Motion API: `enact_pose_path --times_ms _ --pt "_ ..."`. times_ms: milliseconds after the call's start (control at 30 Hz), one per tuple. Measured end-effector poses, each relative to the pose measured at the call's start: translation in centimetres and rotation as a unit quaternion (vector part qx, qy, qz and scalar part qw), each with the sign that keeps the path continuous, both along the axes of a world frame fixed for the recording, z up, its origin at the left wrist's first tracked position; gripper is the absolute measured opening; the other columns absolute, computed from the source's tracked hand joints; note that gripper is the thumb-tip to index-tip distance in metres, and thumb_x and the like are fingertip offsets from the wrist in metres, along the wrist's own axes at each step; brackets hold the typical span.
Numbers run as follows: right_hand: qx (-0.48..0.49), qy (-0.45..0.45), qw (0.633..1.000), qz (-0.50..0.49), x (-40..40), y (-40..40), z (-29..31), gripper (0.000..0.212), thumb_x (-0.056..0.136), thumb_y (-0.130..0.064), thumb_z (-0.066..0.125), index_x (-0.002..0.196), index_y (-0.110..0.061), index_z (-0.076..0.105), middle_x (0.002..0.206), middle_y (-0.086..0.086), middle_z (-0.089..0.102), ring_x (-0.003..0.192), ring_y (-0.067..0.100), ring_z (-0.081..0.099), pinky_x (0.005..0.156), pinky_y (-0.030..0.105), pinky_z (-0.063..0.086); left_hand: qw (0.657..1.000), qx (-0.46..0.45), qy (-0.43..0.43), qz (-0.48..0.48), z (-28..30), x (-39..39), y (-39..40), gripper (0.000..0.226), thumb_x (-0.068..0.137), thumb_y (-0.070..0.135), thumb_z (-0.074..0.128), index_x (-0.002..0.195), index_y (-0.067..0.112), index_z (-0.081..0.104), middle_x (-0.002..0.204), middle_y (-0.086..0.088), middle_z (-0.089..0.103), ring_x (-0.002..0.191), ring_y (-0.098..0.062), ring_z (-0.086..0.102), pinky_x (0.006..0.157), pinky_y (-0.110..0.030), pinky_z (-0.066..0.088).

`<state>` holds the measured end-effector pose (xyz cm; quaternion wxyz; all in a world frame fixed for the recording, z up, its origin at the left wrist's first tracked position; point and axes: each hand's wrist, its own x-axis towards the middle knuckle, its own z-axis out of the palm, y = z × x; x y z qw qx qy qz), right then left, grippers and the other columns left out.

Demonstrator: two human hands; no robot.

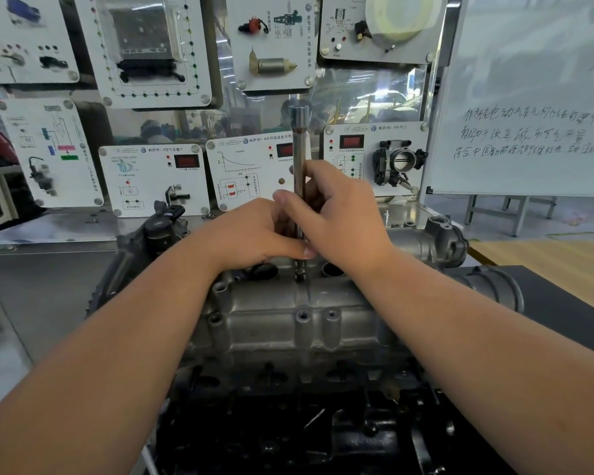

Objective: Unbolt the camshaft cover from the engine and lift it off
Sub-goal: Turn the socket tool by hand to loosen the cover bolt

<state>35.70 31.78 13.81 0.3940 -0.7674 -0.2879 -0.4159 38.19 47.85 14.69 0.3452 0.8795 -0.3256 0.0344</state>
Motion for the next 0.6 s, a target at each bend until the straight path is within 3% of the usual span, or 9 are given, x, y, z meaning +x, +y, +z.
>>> enact_pose_path --times_ms 100,200,267,367,433,500,600 --pt "-0.014 -0.011 1.000 0.011 0.03 0.10 -0.07 0.026 0.096 -0.023 0.062 0.082 -0.001 0.061 0.064 0.006 0.058 0.062 0.024 0.056 0.061 0.041 0.048 1.000 0.008 0.002 0.008 0.02 0.03 0.01 0.022 0.063 0.056 0.074 0.077 0.039 0.073 0.064 0.009 0.069 0.060 0.000 0.062 0.065 -0.023 0.044" --pt "-0.022 -0.015 1.000 0.013 0.15 0.19 -0.08 0.028 0.097 -0.019 0.058 0.081 0.004 0.060 0.066 0.011 0.059 0.065 0.028 0.056 0.062 0.046 0.047 1.000 0.000 0.014 -0.002 0.02 -0.02 0.17 0.007 0.076 0.036 0.077 0.076 0.029 0.074 0.060 0.003 0.067 0.057 -0.005 0.061 0.067 -0.029 0.046" --pt "-0.023 -0.011 1.000 0.010 0.33 0.09 -0.15 0.028 0.098 -0.019 0.058 0.083 0.005 0.062 0.067 0.011 0.060 0.066 0.028 0.057 0.063 0.046 0.047 1.000 -0.002 0.011 -0.002 0.01 -0.04 0.25 0.007 0.079 0.032 0.077 0.074 0.029 0.075 0.060 0.003 0.067 0.057 -0.006 0.061 0.068 -0.030 0.046" --pt "-0.022 -0.021 1.000 0.007 0.38 0.02 -0.13 0.030 0.097 -0.024 0.057 0.082 0.002 0.063 0.065 0.009 0.058 0.063 0.025 0.055 0.062 0.044 0.047 1.000 -0.009 0.003 0.001 0.09 -0.25 0.09 0.005 0.073 0.041 0.080 0.075 0.040 0.075 0.070 0.011 0.072 0.067 -0.002 0.066 0.074 -0.031 0.047" --pt "-0.017 -0.017 1.000 0.012 0.19 0.10 -0.07 0.026 0.095 -0.030 0.061 0.096 -0.005 0.067 0.067 0.005 0.061 0.064 0.021 0.057 0.063 0.039 0.049 1.000 -0.006 -0.010 0.008 0.17 -0.29 -0.01 0.023 0.064 0.053 0.077 0.083 0.041 0.075 0.084 0.011 0.076 0.085 -0.007 0.071 0.084 -0.037 0.053" --pt "-0.008 -0.003 1.000 0.009 0.08 0.11 -0.01 0.030 0.093 -0.033 0.069 0.112 -0.010 0.066 0.070 0.003 0.063 0.066 0.019 0.059 0.064 0.035 0.050 1.000 -0.009 -0.015 -0.001 0.14 -0.29 -0.09 0.028 0.060 0.058 0.076 0.082 0.042 0.074 0.086 0.009 0.076 0.090 -0.011 0.072 0.088 -0.039 0.055" --pt "-0.015 -0.012 1.000 0.000 0.27 0.05 0.00 0.027 0.095 -0.028 0.066 0.093 -0.001 0.063 0.069 0.009 0.061 0.066 0.025 0.058 0.064 0.042 0.048 1.000 -0.011 -0.021 0.010 0.05 0.02 -0.09 0.034 0.055 0.061 0.075 0.082 0.041 0.074 0.083 0.007 0.076 0.082 -0.011 0.071 0.080 -0.031 0.054"
